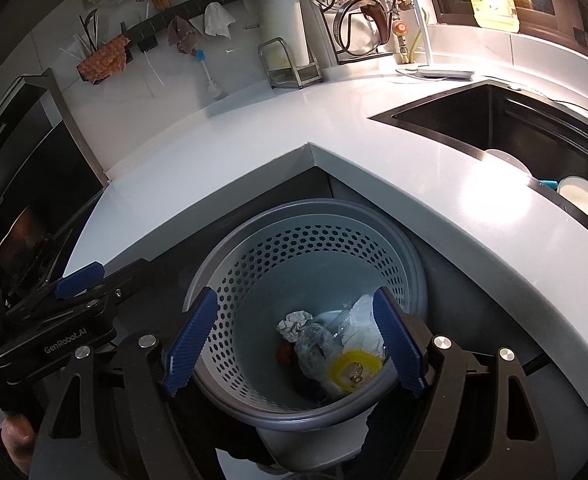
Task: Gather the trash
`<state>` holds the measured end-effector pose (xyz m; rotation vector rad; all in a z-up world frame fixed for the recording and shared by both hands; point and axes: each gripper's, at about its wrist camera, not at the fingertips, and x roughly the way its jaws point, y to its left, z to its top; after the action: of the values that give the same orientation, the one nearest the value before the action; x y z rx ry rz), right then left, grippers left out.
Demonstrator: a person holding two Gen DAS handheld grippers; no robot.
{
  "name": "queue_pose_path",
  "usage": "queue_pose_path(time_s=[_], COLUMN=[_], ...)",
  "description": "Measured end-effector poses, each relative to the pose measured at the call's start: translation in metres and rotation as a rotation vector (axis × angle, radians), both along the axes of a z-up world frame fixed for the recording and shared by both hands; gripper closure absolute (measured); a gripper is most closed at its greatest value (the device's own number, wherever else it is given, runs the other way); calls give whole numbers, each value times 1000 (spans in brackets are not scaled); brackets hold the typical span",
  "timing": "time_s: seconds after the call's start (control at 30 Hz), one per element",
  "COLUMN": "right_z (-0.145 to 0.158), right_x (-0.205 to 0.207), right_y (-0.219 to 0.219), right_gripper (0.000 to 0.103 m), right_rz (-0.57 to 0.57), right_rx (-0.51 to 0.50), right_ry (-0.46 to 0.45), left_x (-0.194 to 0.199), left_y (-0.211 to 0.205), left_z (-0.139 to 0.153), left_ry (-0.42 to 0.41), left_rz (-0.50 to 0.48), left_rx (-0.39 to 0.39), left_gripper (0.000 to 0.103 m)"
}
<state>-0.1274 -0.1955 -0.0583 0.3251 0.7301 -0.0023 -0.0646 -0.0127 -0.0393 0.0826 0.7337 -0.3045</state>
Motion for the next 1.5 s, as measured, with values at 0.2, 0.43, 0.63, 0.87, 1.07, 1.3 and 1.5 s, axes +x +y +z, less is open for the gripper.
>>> queue_pose_path(time_s=[0.2, 0.43, 0.63, 0.87, 1.07, 1.3, 1.5], right_z=[4, 4, 4, 5, 5, 4, 3], right_x=[-4, -6, -7, -7, -7, -6, -6], right_y=[4, 8, 8, 9, 11, 12, 12], right_gripper=[26, 25, 25, 25, 25, 25, 25], right_rz=[-5, -11, -14, -12, -7, -5, -5], right_rx=[-20, -42, -43, -46, -54, -53, -52], right_ry=[-14, -10, -14, -14, -11, -8, -7], left_x=[-5, -7, -8, -9, -9, -10, -9], left_y=[3, 5, 8, 8, 10, 11, 14], left_z=[3, 6, 5, 6, 6, 6, 5], left_ry=[-10, -11, -16, -26, -23, -26, -25], left_rz=[10, 26, 47, 65, 77, 85, 97], left_rx=[2, 11, 19, 36, 37, 43, 36], left_gripper=[7, 6, 6, 6, 6, 6, 6])
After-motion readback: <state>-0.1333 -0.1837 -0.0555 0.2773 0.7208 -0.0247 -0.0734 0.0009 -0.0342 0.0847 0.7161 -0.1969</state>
